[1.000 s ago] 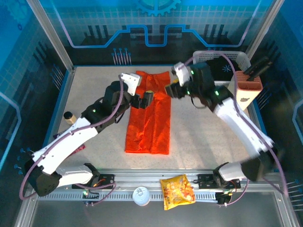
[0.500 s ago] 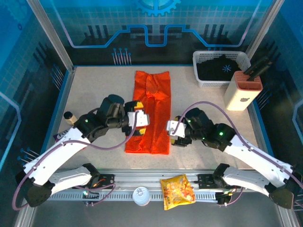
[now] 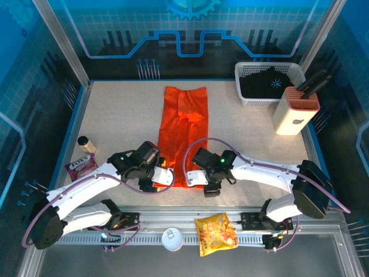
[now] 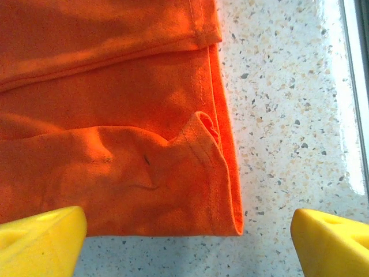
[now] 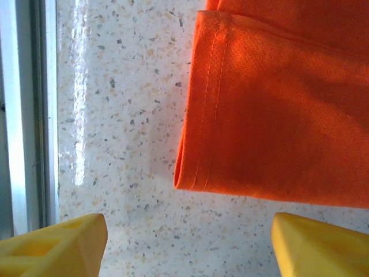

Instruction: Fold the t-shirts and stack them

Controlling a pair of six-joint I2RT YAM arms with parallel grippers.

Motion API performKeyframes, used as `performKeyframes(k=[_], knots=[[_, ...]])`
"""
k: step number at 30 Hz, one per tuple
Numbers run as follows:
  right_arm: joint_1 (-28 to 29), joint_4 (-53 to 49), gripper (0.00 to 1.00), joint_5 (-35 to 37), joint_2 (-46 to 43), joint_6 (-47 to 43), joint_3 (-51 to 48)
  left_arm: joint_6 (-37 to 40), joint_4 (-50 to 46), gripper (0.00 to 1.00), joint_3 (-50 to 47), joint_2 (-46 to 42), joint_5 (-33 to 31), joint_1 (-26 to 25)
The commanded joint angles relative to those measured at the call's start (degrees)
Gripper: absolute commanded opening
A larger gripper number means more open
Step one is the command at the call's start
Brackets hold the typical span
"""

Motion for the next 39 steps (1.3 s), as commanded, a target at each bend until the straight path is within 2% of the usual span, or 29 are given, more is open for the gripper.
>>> performKeyframes(k=[1,7,19,28,32,37,39], knots=[[0.8,5.5,0.76,-1.3,1.8,2.6,-1.0,2.8,2.7,0.93,-1.4,1.6,-0.8,-0.3],[0.2,9.4,0.75,-0.9,5.7,4.2,-2.5,3.0,5.9,0.93,-3.3,4.9,-1.1,-0.3],[-1.0,12.2,0.72,-1.3,9.4,4.9,-2.0,3.8,6.4,0.92,-4.7,8.5,-1.1,1.2],[-2.3,12.7,0.69,-2.5,11.3,4.0,-1.6,5.1,5.5,0.91,-3.6,15.0,-2.7,2.5],[-2.7,13.4,0.66,-3.1,12.1,4.0,-1.6,6.1,5.4,0.85,-3.1,18.1,-3.8,3.2],[-3.1,14.6,0.6,-4.0,13.3,4.0,-1.6,6.3,5.9,0.7,-2.2,21.3,-4.1,3.5],[-3.3,15.4,0.56,-4.2,13.6,4.2,-1.6,5.9,6.5,0.67,-1.7,22.1,-4.4,3.4]])
